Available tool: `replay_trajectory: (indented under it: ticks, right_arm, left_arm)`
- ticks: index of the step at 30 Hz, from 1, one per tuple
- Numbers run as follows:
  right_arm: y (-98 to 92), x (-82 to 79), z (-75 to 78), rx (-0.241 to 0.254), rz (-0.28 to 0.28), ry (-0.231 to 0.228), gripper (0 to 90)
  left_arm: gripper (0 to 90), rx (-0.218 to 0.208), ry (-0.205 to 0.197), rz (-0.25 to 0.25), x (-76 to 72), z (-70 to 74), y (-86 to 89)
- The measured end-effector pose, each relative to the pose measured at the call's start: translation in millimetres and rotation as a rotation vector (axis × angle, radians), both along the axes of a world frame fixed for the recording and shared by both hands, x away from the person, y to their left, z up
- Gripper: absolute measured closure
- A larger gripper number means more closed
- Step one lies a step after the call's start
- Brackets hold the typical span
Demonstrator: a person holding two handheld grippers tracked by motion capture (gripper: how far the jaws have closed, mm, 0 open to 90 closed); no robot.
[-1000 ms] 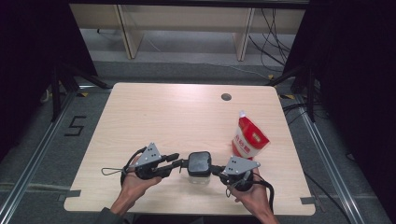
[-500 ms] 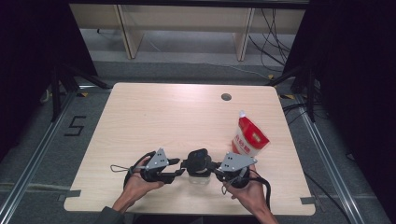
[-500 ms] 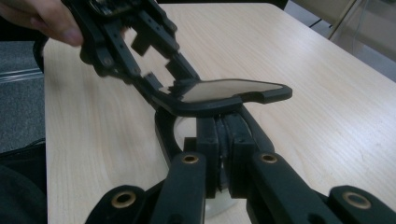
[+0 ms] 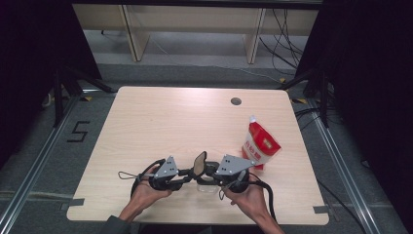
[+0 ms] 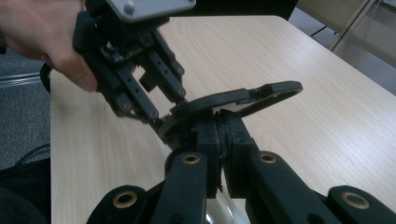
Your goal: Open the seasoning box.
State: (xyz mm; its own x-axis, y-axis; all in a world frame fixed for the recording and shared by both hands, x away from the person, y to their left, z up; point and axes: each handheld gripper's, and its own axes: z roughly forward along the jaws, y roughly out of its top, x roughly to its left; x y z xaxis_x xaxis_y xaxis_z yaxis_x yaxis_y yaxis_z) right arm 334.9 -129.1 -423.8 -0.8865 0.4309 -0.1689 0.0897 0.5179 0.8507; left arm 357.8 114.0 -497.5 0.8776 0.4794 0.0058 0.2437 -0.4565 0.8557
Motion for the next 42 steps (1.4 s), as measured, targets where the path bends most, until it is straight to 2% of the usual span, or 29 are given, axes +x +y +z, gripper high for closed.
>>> replay_trajectory:
  ticks: [1, 6, 7, 12, 18, 23, 25, 26, 27, 28, 30, 31, 32, 34, 35, 39, 40, 42]
  right_arm:
    - [1.9, -0.7, 1.3, 0.002, -0.011, 0.009, 87.6]
    - [13.5, 1.5, 4.2, 0.004, 0.015, -0.009, 87.8]
    - [17.4, 1.6, 4.6, 0.001, 0.016, -0.002, 87.8]
    - [24.4, 2.8, 4.6, 0.006, 0.024, -0.008, 88.0]
    - [27.4, 4.0, 3.2, 0.013, 0.028, 0.001, 88.1]
    - [26.2, 5.0, 3.2, 0.023, 0.03, -0.01, 87.0]
    - [24.8, 5.0, 3.6, 0.031, 0.03, -0.006, 86.2]
    - [23.7, 4.6, 4.2, 0.031, 0.028, -0.002, 85.7]
    - [21.6, 4.2, 4.8, 0.031, 0.023, -0.003, 84.8]
    - [21.6, 4.2, 4.8, 0.031, 0.023, -0.003, 84.8]
    - [14.4, 3.4, 5.3, 0.034, 0.012, -0.011, 81.7]
    - [2.5, 2.7, 4.0, 0.048, -0.002, -0.01, 75.4]
    - [-4.2, 2.6, 2.4, 0.06, 0.0, -0.007, 71.8]
    - [-17.3, 1.9, -3.6, 0.084, -0.012, 0.014, 68.3]
    - [-23.0, 1.4, -7.6, 0.085, -0.025, 0.023, 66.2]
    - [-38.8, -1.4, -18.9, 0.067, -0.058, 0.033, 61.2]
    - [-50.6, -4.8, -24.4, 0.075, -0.089, 0.043, 59.3]
    - [-62.5, -7.1, -28.9, 0.08, -0.112, 0.052, 58.1]
  left_arm:
    - [73.1, 0.003, -0.001, 0.004, -0.5, 0.3, -0.2]
    - [73.3, 0.008, 0.003, 0.014, -1.3, 0.9, -0.8]
    - [73.3, 0.012, -0.01, 0.015, -1.2, 1.0, -1.4]
    - [73.4, 0.014, -0.001, 0.015, -2.1, 1.3, -1.4]
    - [73.3, 0.011, -0.006, 0.022, -2.5, 1.1, -2.2]
    - [73.0, -0.002, 0.004, 0.019, -2.1, 0.5, -1.8]
    - [70.9, -0.015, 0.018, 0.009, -1.1, -0.3, -0.5]
    - [67.4, -0.022, 0.038, 0.028, -1.9, -1.4, -0.1]
    - [63.3, -0.003, 0.032, 0.032, -1.5, -1.5, 2.3]
    - [61.3, -0.003, 0.032, 0.032, -1.5, -1.5, 2.3]
    - [54.3, -0.017, 0.041, 0.041, -3.6, -1.6, 6.0]
    - [49.6, -0.048, 0.048, 0.037, -7.1, 2.1, 10.0]
    - [45.7, -0.048, 0.048, 0.037, -7.1, 2.1, 10.0]
    - [43.7, -0.072, 0.046, 0.044, -10.0, 6.7, 16.7]
    - [42.7, -0.085, 0.059, 0.057, -11.8, 7.6, 17.9]
    - [38.3, -0.096, 0.056, 0.062, -18.7, 10.3, 22.8]
    - [34.5, -0.094, 0.061, 0.066, -25.2, 10.9, 25.9]
    - [32.5, -0.089, 0.07, 0.071, -32.6, 10.8, 28.9]
